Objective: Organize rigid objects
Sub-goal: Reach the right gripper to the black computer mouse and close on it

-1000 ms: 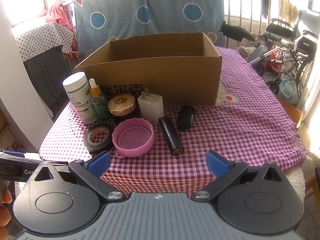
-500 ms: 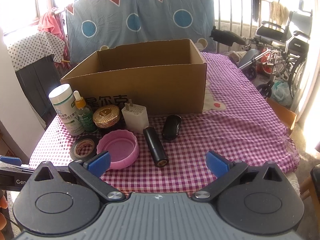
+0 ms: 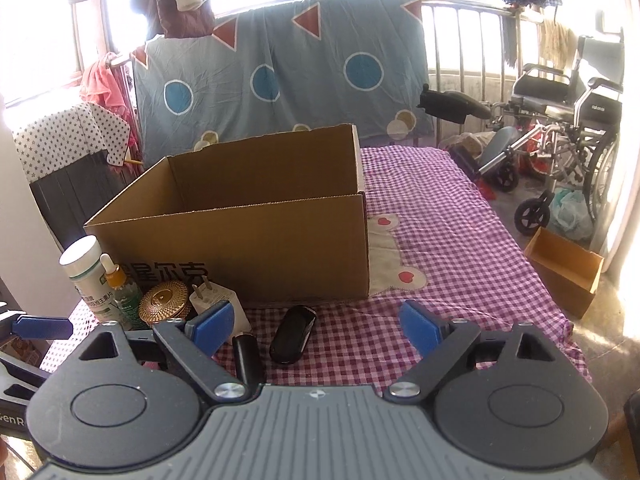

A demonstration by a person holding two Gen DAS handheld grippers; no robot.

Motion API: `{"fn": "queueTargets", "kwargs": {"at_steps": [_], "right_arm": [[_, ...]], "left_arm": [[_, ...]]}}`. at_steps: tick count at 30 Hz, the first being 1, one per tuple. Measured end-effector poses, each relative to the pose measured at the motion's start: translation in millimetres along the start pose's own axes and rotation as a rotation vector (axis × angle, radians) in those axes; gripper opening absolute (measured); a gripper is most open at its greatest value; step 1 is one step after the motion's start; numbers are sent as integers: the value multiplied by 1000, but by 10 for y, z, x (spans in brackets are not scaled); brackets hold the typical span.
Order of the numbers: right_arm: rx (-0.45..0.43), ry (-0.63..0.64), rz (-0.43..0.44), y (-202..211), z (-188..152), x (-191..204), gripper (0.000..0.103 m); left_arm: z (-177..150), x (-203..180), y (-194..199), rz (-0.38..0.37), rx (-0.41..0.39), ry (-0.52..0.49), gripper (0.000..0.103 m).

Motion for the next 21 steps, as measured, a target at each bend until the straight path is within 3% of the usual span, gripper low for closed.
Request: {"fn": "queueTargets", "kwargs": {"at_steps": [4,10,15,21], "right_arm": [[80,-57,49,-271,78,-84,68],[194,-37,95,-677,93,-67,51],[274,25,86,-926,43,10,26],[289,23,105,-882,28,-98,22]], "left_arm": [[102,-142,-134,-93,1,-35,91],[202,-361,-293,-120,0,-135,75],[248,-461,-385,-152,7,-179,64],[314,-558,-526,-184,32,-205,61]]}}
Point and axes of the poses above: each gripper's, at about its wrist camera, not at the fingertips, and y roughly against the way its jaws point, x to its left, z to its top, the point moved 3 cm from there along -y, roughly the way its jaws point, and after that the axes turned 10 degrees about -y, right-handed, at the moved point
